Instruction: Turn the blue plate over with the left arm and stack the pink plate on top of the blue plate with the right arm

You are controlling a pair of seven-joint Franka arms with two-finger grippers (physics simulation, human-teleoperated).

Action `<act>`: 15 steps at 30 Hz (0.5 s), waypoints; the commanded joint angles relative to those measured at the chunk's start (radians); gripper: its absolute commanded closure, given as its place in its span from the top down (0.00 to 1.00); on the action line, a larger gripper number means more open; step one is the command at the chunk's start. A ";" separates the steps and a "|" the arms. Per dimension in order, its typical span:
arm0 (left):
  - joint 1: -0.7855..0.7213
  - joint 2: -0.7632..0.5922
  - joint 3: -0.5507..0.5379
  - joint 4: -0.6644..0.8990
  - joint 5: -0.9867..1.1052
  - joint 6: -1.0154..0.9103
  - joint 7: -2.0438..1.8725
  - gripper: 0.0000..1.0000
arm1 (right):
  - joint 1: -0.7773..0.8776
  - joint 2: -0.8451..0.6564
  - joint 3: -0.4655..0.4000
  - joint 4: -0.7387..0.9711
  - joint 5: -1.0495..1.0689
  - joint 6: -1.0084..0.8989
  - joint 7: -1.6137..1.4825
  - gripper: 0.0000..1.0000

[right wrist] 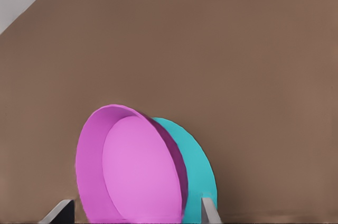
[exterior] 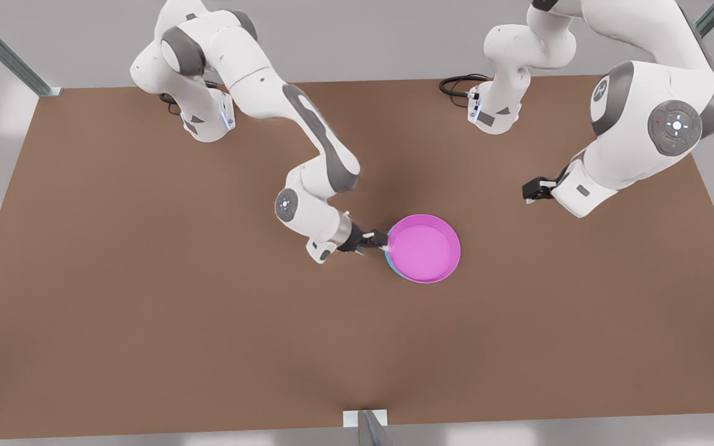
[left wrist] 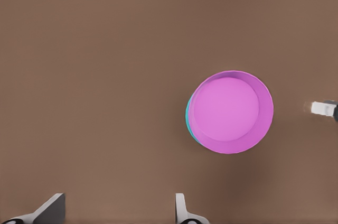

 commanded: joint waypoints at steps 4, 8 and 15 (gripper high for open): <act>-0.003 0.000 -0.002 0.008 0.001 0.033 0.002 1.00 | -0.218 -0.375 -0.018 -0.285 -0.340 -0.209 -0.026 1.00; -0.006 0.089 -0.002 0.121 -0.009 0.045 0.006 1.00 | -0.608 -0.541 -0.021 -0.333 -0.912 -0.432 -0.339 1.00; -0.004 0.110 -0.003 0.118 -0.136 0.064 0.009 1.00 | -0.766 -0.434 -0.017 -0.068 -1.013 -0.656 -0.357 1.00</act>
